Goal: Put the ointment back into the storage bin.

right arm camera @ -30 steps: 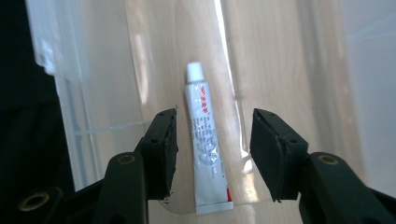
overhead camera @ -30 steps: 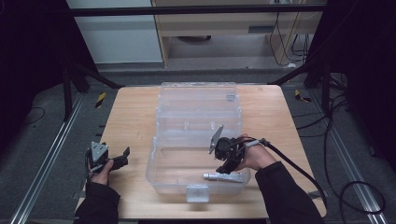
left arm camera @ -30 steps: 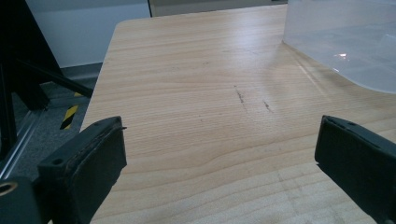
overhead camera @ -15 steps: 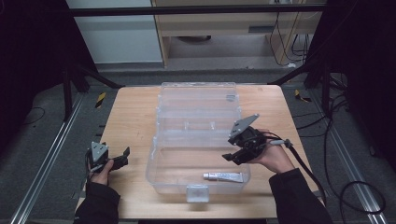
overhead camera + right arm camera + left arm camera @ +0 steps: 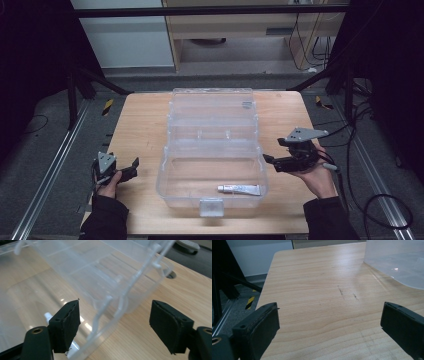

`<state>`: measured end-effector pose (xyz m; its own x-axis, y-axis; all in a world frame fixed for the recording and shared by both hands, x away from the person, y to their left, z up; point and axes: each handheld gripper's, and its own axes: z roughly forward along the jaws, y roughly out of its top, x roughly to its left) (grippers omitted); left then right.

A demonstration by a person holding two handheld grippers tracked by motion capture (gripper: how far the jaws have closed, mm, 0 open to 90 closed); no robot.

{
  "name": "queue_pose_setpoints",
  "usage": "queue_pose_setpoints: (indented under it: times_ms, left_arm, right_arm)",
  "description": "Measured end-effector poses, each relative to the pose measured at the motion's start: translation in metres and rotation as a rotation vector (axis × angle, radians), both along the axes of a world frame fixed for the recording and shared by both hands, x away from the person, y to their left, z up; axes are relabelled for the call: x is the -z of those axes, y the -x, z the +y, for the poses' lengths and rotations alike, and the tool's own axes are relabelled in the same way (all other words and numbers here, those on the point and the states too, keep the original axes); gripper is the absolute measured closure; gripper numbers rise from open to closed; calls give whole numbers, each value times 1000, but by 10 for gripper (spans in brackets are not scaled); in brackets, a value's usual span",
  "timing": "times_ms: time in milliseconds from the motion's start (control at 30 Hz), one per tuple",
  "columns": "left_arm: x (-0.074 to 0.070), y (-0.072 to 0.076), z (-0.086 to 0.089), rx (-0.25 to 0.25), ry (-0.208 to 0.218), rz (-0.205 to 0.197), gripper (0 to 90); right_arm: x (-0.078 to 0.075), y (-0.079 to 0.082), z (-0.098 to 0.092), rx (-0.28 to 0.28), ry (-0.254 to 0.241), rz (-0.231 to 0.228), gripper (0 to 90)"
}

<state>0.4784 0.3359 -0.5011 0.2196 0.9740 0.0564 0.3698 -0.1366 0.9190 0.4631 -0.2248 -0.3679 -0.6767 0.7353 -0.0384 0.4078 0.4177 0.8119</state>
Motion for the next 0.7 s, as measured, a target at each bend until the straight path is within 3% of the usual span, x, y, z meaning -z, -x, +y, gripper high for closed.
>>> queue_pose_setpoints:
  times_ms: [167,333,433,700]
  left_arm:
    - [0,0,0,1,0,0,15]
    - [0,0,0,1,-1,0,15]
    - [0,0,0,1,-1,0,15]
    - [0,0,1,3,5,1,15]
  right_arm:
    - [20,0,-16,72,-27,12,219]
    - [45,-3,-32,180,-51,41,211]
    - [54,-6,-40,230,-35,68,212]
    - [85,-15,-65,398,-93,169,186]
